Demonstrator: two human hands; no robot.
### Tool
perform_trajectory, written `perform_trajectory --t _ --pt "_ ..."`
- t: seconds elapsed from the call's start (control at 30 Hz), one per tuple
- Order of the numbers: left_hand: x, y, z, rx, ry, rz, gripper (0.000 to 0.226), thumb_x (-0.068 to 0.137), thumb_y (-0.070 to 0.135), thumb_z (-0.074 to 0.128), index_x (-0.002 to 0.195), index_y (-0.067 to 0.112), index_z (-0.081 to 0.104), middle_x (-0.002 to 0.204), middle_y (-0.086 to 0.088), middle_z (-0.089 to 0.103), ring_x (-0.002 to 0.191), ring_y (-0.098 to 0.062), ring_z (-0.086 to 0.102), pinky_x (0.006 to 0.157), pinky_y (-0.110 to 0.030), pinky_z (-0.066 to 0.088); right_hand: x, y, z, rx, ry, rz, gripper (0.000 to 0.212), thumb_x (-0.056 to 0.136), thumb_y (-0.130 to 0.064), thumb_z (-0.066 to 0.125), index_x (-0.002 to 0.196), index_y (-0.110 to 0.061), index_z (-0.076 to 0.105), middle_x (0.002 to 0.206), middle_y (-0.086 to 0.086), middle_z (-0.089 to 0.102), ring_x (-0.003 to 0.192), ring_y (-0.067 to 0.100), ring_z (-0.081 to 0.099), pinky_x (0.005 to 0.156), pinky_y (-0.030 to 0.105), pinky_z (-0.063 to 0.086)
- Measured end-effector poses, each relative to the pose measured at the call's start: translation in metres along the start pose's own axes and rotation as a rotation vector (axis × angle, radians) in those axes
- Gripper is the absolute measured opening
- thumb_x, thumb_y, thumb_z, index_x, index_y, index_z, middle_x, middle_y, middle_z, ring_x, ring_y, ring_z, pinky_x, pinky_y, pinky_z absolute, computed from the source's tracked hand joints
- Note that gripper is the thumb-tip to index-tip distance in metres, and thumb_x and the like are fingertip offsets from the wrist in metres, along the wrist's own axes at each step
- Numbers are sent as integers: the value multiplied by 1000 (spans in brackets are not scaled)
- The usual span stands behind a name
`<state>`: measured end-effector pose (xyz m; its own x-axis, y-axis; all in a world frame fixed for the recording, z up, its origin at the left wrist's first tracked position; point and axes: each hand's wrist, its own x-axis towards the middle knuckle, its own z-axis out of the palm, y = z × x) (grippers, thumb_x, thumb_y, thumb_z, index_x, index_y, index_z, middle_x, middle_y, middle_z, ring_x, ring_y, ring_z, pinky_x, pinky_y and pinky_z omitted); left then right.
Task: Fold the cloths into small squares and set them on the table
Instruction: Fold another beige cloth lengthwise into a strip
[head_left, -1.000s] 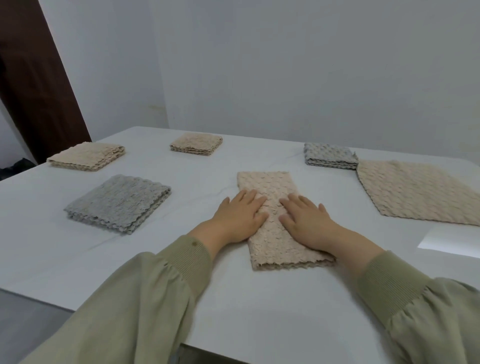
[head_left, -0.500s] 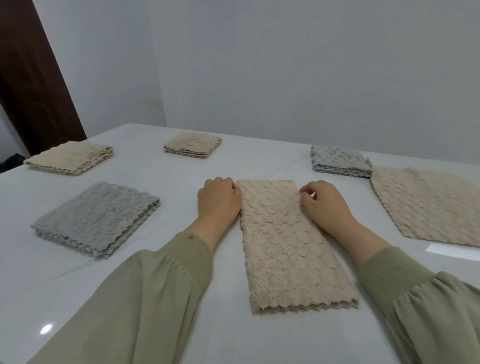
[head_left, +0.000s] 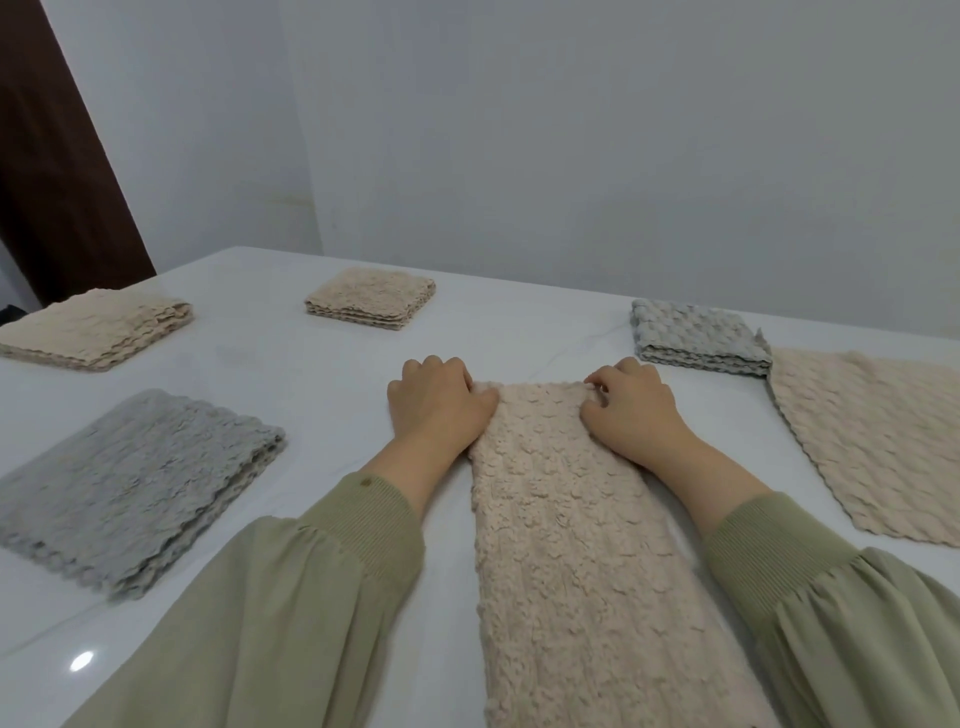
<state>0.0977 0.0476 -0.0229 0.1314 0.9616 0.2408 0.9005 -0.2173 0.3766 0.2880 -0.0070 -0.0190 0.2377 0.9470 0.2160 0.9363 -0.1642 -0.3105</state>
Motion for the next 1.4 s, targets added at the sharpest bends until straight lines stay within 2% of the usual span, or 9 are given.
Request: perform_trajectory --t 0.27,0.5,0.57,0.67,0.83,0.93,1.1,1.27,1.4 --pt "3 -2 -3 76 -71 3 39 88 56 43 93 23 62 107 1 52 110 -23 39 88 -39 32 2 0 -3 4 -46 27 21 83 -24 50 102 -17 52 100 0 41 104 23 36 85 34 31" --pt "-1 -6 -6 -510 -60 64 28 83 33 66 66 22 47 71 9 53 75 -13 50 66 -28 39 -1 4 -3 431 98 0 16 81 -6 54 75 -20 48 75 -2 55 73 16 49 61 21 38" --pt "-1 -8 -7 -630 -100 59 25 81 29 70 69 23 49 69 7 55 66 -11 50 65 -29 43 -1 4 -5 485 84 -11 17 83 -6 54 86 -22 53 77 -4 56 70 10 50 56 13 35" --pt "-2 -10 -11 -717 -212 73 21 77 19 75 84 25 56 66 6 58 58 -8 51 65 -29 46 0 6 -9 376 -65 11 28 85 -12 53 110 -24 58 87 -7 56 86 16 53 77 25 42" --pt "-2 -11 -14 -702 -238 132 51 75 0 73 117 24 57 70 4 50 48 -1 44 63 -17 39 2 2 -11 67 -102 15 15 86 -28 56 86 -13 58 93 4 51 94 25 45 80 36 37" --pt "-1 -12 -13 -665 -213 156 55 75 0 74 122 25 58 79 4 51 55 -5 45 66 -14 39 1 4 -8 220 -71 -2 14 86 -23 58 73 -24 52 85 -3 55 88 21 49 81 37 42" --pt "0 -12 -10 -641 -181 159 52 76 -1 71 123 20 61 86 6 53 62 -4 48 68 -9 38 -3 3 -8 485 31 -44 30 77 9 49 71 -21 49 73 1 57 62 14 46 54 17 35" --pt "-1 -11 -9 -615 -126 147 33 76 0 71 105 16 71 92 7 64 85 -6 57 78 -14 42 -2 0 -6 553 81 -57 36 75 14 54 85 -19 64 75 -5 64 69 7 56 58 5 39" --pt "0 -11 -9 -608 -107 147 20 75 0 70 74 20 69 73 12 63 72 -4 55 66 -15 42 -3 1 -5 538 75 -48 41 73 15 50 76 -21 68 75 -6 66 70 5 58 57 7 40"
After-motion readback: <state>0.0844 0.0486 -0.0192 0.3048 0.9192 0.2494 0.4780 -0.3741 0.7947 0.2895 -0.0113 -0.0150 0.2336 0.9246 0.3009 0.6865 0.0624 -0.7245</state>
